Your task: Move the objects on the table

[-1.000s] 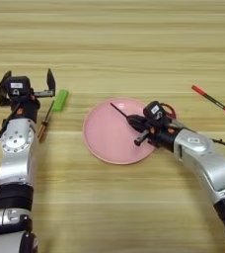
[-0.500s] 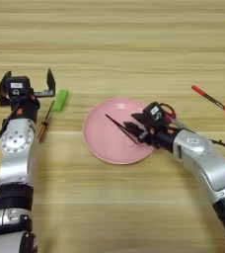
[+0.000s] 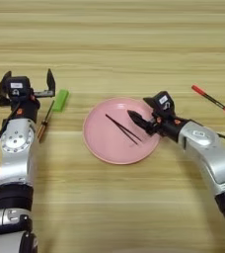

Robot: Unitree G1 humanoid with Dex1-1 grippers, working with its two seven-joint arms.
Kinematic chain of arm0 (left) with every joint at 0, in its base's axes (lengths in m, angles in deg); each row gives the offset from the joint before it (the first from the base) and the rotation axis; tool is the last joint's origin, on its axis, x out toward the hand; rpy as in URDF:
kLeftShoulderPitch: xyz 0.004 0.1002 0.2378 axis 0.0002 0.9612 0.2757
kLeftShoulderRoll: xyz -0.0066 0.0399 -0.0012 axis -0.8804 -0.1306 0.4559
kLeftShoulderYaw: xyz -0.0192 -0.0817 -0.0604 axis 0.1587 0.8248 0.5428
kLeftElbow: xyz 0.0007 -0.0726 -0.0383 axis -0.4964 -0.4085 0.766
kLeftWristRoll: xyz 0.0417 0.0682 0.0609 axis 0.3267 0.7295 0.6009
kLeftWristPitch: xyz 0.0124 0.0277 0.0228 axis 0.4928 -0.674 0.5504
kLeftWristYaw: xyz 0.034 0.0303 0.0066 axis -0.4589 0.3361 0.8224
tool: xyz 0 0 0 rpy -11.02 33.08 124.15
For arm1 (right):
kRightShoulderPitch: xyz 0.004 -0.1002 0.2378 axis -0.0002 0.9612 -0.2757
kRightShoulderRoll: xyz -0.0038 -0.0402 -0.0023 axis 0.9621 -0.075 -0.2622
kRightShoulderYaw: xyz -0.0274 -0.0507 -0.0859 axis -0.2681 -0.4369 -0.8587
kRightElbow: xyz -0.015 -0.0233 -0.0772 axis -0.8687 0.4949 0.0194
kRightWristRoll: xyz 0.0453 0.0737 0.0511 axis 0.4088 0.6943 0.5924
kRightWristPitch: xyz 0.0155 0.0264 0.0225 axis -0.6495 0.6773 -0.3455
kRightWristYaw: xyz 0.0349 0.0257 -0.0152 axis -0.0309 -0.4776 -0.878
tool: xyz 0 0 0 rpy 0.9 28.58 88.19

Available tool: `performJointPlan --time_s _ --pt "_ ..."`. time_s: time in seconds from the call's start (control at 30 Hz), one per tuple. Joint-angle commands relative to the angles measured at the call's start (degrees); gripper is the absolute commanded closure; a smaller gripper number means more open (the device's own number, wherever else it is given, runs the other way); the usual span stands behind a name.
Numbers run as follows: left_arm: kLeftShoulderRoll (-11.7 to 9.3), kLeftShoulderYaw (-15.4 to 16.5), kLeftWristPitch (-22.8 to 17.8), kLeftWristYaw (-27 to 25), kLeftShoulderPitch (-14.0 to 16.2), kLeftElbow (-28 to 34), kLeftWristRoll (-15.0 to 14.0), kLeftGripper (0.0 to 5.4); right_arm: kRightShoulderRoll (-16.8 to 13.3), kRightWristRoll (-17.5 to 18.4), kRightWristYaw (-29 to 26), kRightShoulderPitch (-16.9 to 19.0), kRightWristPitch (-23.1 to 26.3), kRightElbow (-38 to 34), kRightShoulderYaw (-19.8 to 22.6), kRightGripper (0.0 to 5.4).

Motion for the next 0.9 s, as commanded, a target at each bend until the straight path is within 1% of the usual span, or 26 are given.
performJointPlan --time_s 0.03,0.3,0.37,0.43,0.53,0.77,0.87,0.9 --pt "-0.3 0.1 -0.7 -0.2 0.4 -0.3 -0.1 0.0 0.2 -0.1 0.4 -0.7 -1.1 0.5 0.6 1.5" --pt "-0.4 0.2 -0.4 -0.2 0.3 -1.3 0.0 0.0 0.5 -1.7 4.0 -1.7 -6.0 4.4 2.7 0.67" --pt "-0.4 0.2 -0.2 -0.3 0.4 -1.8 0.0 0.0 0.7 -2.2 5.2 -2.0 -7.4 5.6 3.2 0.55" --pt "-0.4 0.1 0.0 -0.3 0.4 -2.0 0.1 0.0 0.9 -2.4 6.3 -2.4 -8.7 6.8 4.0 0.27" --pt "-0.5 0.0 0.1 -0.5 0.5 -2.0 0.3 0.0 1.1 -2.7 8.0 -3.1 -10.8 8.7 5.3 0.07" --pt "-0.6 -0.1 0.4 -0.8 0.7 -2.3 0.4 0.0 1.3 -2.2 11.8 -5.0 -13.5 12.7 9.2 0.03" --pt "-0.7 -0.2 0.5 -1.0 0.9 -2.3 0.5 0.0 1.2 -2.0 14.8 -6.2 -14.6 14.4 11.9 0.03" --pt "-0.8 -0.2 0.5 -1.1 1.0 -2.3 0.6 0.0 1.0 -2.5 16.3 -6.6 -15.6 15.0 12.7 0.03"
